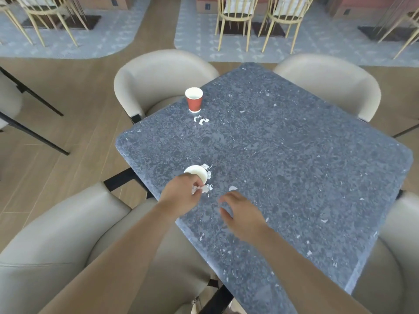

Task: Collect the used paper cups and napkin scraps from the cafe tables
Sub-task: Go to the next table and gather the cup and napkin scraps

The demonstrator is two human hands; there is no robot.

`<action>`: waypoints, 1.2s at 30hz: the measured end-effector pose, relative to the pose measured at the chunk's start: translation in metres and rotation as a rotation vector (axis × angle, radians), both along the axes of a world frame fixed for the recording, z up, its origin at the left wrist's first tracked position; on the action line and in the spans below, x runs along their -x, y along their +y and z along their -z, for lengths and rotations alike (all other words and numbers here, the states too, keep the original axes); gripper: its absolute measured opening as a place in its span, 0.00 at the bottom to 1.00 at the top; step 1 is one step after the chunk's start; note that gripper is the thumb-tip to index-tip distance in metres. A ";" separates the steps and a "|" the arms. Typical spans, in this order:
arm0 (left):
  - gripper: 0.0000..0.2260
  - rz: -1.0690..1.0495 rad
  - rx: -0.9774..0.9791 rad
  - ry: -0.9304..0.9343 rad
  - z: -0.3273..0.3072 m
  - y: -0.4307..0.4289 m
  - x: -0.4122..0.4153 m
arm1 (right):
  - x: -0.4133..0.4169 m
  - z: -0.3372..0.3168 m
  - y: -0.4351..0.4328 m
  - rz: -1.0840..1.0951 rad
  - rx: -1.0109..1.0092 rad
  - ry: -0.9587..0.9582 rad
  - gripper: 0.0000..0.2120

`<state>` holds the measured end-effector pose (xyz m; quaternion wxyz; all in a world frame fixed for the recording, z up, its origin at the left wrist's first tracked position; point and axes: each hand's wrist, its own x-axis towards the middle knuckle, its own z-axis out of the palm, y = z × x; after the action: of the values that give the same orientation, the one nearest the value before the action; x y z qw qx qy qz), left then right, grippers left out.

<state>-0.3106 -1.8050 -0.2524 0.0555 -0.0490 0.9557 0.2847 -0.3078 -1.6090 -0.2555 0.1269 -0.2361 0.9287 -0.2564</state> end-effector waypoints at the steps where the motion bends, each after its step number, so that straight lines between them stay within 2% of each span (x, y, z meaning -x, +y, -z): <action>1: 0.06 -0.004 -0.001 0.000 0.003 0.000 0.007 | 0.008 0.003 -0.001 -0.001 0.002 -0.006 0.11; 6: 0.15 0.003 0.021 0.008 0.020 0.000 0.029 | 0.040 0.018 -0.004 -0.016 0.007 -0.041 0.12; 12: 0.21 0.012 0.108 0.021 0.037 -0.001 0.038 | 0.070 0.039 -0.013 -0.035 -0.015 -0.084 0.12; 17: 0.29 0.008 0.152 -0.079 0.054 0.002 0.051 | 0.096 0.061 -0.021 -0.062 -0.039 -0.076 0.14; 20: 0.29 0.002 0.101 -0.110 0.064 0.001 0.056 | 0.108 0.074 -0.027 -0.095 -0.090 -0.050 0.18; 26: 0.29 0.028 0.251 -0.036 0.081 -0.002 0.056 | 0.126 0.096 -0.036 -0.170 -0.158 -0.076 0.33; 30: 0.29 -0.006 0.223 -0.019 0.082 -0.010 0.054 | 0.139 0.101 -0.041 -0.262 -0.240 -0.106 0.42; 33: 0.28 -0.020 0.213 -0.031 0.080 -0.013 0.055 | 0.146 0.102 -0.046 -0.322 -0.260 -0.120 0.44; 36: 0.28 0.021 0.265 -0.053 0.079 -0.010 0.057 | 0.148 0.105 -0.046 -0.368 -0.258 -0.092 0.40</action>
<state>-0.3677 -1.8146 -0.3313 0.0769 -0.0537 0.9836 0.1542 -0.4558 -1.6551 -0.3605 0.2426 -0.3714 0.8883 -0.1187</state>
